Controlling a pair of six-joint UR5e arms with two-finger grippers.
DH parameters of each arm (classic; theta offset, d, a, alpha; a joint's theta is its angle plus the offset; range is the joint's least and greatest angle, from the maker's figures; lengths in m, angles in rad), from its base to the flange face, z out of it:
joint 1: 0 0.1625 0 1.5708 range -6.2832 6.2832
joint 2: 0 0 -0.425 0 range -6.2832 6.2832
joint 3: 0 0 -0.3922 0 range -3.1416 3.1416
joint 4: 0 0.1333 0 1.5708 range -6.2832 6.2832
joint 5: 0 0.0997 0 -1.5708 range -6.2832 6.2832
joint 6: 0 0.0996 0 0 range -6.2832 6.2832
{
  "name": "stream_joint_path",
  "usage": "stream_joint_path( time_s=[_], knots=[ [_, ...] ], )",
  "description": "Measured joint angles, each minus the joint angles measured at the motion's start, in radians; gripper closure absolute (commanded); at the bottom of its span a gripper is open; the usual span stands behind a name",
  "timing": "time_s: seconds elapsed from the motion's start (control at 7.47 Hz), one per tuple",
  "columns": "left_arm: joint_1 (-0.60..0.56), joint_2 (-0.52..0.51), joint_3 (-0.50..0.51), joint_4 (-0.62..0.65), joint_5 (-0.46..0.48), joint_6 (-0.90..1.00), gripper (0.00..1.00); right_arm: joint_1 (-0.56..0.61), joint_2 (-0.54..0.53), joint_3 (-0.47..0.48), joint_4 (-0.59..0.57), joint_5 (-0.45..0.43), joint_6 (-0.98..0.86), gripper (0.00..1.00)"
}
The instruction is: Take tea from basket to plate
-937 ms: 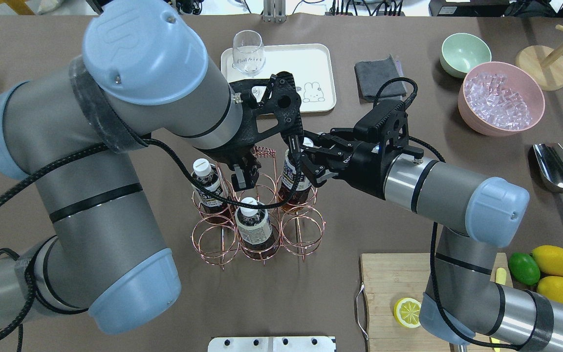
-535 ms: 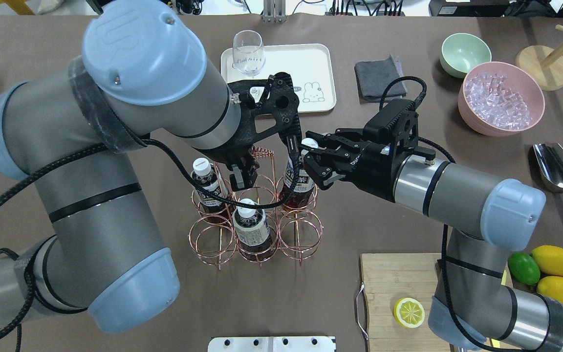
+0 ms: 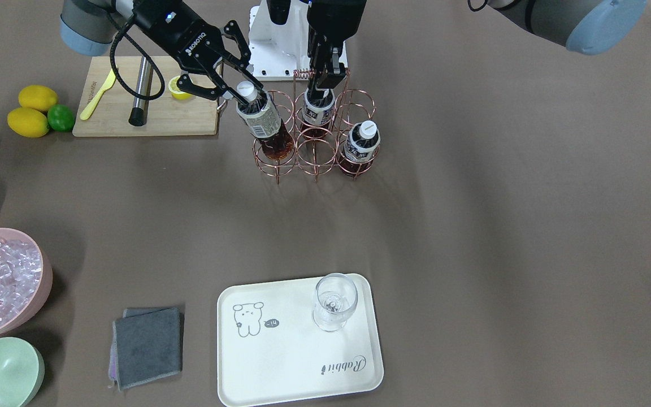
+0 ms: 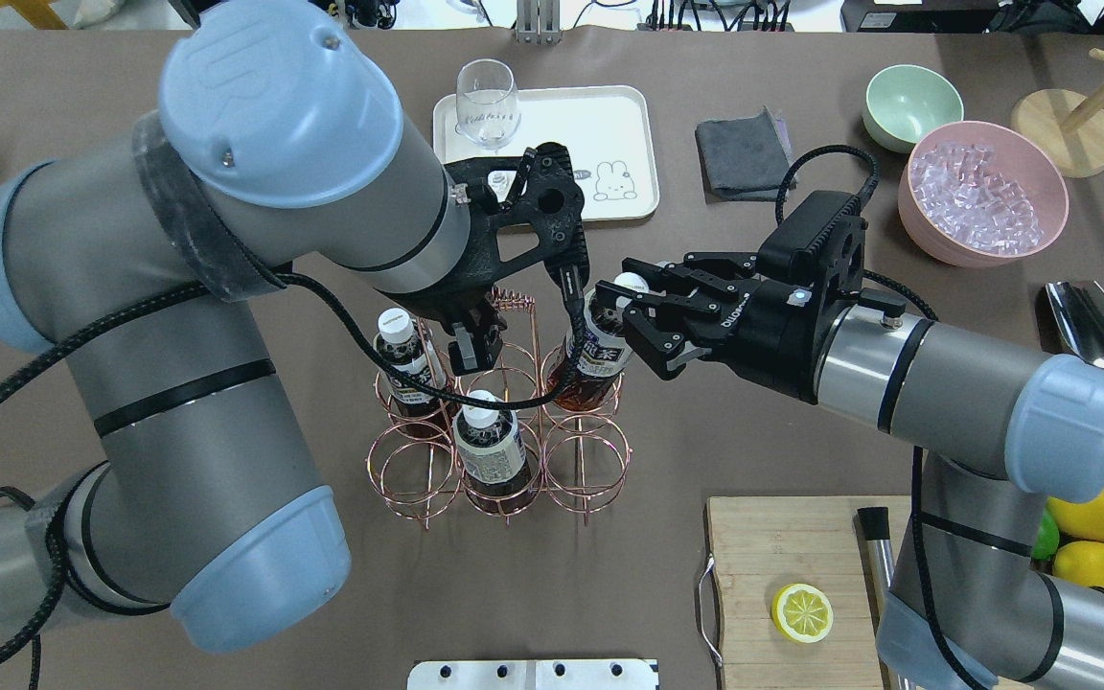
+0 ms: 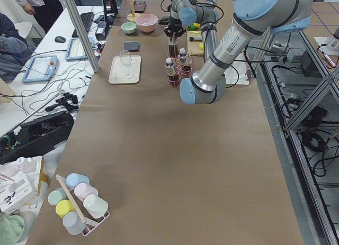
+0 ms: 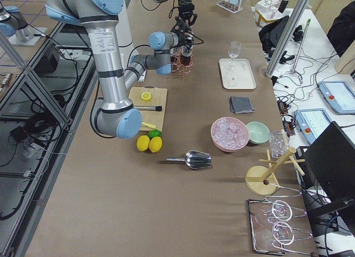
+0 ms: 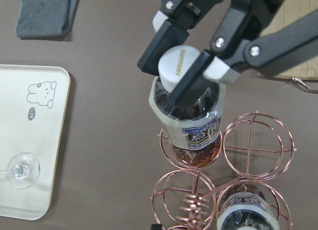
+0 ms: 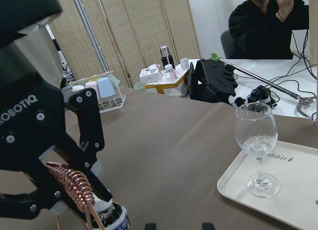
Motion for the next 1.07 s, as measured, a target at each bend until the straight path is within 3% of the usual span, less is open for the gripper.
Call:
stream_joint_path(
  time_s=[1.07],
  knots=[
    [-0.015,0.006,-0.004,0.011,0.001,0.007,1.0,0.246,0.043,0.04,-0.093,0.173,0.007,1.0]
  ],
)
